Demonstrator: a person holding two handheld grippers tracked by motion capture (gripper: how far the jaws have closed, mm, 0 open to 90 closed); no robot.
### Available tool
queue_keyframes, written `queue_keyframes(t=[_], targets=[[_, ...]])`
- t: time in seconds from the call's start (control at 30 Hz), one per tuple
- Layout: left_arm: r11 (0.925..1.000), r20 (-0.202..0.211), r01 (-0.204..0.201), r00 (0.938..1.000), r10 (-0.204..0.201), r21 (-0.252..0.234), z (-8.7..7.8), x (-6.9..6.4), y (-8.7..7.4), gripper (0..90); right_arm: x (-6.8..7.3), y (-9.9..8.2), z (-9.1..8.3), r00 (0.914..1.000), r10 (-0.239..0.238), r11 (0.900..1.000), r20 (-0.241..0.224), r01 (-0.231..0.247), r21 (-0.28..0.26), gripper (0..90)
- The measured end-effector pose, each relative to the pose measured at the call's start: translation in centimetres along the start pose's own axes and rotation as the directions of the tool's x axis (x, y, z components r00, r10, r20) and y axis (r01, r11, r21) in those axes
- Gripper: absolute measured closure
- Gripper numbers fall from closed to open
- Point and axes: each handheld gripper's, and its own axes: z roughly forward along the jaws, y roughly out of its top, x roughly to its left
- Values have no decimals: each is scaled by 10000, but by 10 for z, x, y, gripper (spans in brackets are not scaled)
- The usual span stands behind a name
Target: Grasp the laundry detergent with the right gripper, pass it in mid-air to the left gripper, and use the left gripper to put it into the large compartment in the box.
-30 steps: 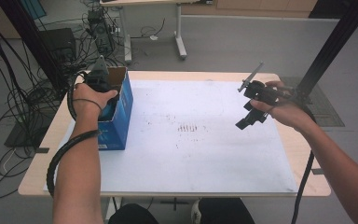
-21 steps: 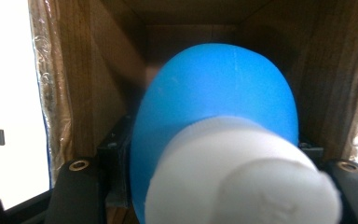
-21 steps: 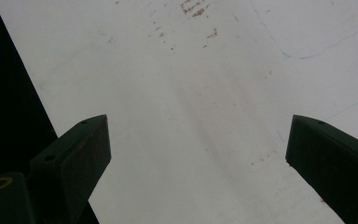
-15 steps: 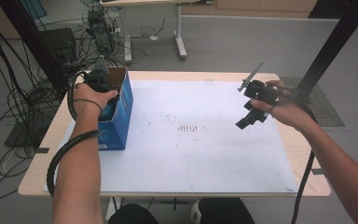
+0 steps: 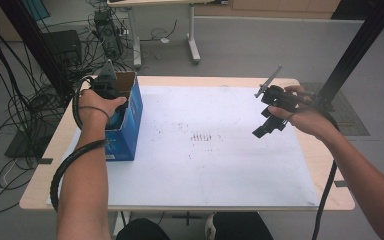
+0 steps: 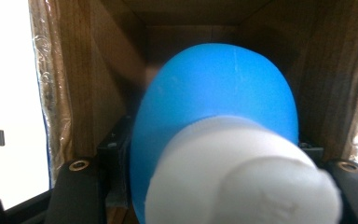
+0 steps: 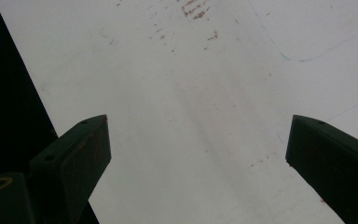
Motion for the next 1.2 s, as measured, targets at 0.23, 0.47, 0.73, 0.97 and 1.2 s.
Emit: queue_keyframes(t=[0.23,0.47,0.73,0.97,1.2], targets=[[10000,-10,-15,10000,15,4,0,0,0,359,0,0,-1,10000,-25,10000,30,25,-7,66],[10000,-11,-7,10000,7,-3,0,0,0,359,1,1,-2,10000,-27,10000,30,27,3,66],[10000,-7,-5,10000,4,-19,0,0,0,358,2,2,-1,10000,-35,10000,4,35,3,66],[10000,-1,6,10000,-6,-20,0,0,0,357,2,2,-2,10000,-58,10000,34,58,5,66],[10000,43,16,10000,-16,-34,0,1,0,357,2,2,-2,10000,-63,10000,30,63,34,66]])
